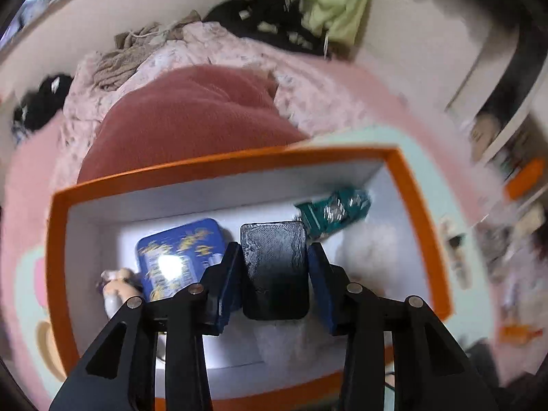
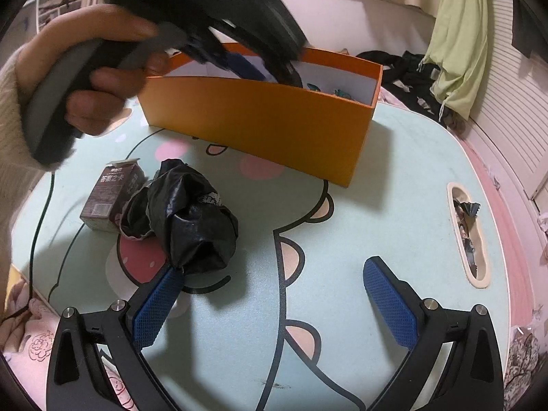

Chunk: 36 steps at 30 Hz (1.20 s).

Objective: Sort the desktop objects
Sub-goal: 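Reach into the orange box and grasp the black case with the left gripper, then lift the black case out and place it on the table, left gripper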

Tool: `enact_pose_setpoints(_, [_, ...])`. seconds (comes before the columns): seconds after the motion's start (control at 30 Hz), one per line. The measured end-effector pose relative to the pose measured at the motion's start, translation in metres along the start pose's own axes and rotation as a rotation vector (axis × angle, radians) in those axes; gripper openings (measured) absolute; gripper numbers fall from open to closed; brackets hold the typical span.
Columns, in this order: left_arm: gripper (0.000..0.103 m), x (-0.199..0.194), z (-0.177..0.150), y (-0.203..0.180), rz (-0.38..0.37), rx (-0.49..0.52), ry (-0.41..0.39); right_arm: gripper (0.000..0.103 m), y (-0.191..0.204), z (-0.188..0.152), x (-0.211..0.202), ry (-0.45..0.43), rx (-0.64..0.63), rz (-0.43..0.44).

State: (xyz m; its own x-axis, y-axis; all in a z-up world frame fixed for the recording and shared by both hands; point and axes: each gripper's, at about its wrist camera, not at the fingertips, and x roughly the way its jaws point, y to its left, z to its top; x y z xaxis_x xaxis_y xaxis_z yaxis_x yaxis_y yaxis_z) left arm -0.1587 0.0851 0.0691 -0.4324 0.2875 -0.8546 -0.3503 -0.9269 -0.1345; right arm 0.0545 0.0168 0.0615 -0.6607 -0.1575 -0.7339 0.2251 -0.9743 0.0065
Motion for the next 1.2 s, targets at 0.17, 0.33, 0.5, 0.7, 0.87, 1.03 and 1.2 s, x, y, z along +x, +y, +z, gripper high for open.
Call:
enact_pose_setpoints(0.17, [0.041, -0.084, -0.025, 0.012, -0.158, -0.051, -0.184, 0.103, 0.001, 0.0, 0.0, 0.0, 0.0, -0.001])
enact_pose_setpoints(0.33, [0.041, -0.112, -0.076, 0.009, -0.138, -0.047, -0.189, 0.103, 0.001, 0.0, 0.001, -0.001, -0.001, 0.0])
enact_pose_setpoints(0.5, [0.041, -0.08, -0.112, 0.011, -0.101, -0.077, -0.123, 0.103, 0.001, -0.001, 0.0, -0.001, -0.001, 0.0])
enact_pose_setpoints(0.7, [0.042, -0.076, -0.119, 0.021, -0.094, -0.151, -0.187, 0.103, -0.001, -0.001, -0.001, -0.005, 0.001, -0.001])
enact_pose_setpoints(0.87, [0.074, -0.107, -0.15, 0.033, -0.021, -0.172, -0.297, 0.103, -0.002, -0.001, -0.003, -0.006, 0.002, 0.0])
enact_pose_setpoints(1.03, [0.074, -0.117, -0.205, 0.062, 0.071, -0.247, -0.303, 0.1, -0.011, 0.007, -0.015, -0.016, 0.03, 0.069])
enact_pose_setpoints(1.2, [0.074, -0.109, -0.245, 0.078, 0.041, -0.263, -0.255, 0.1, -0.022, 0.069, -0.051, -0.073, 0.04, 0.171])
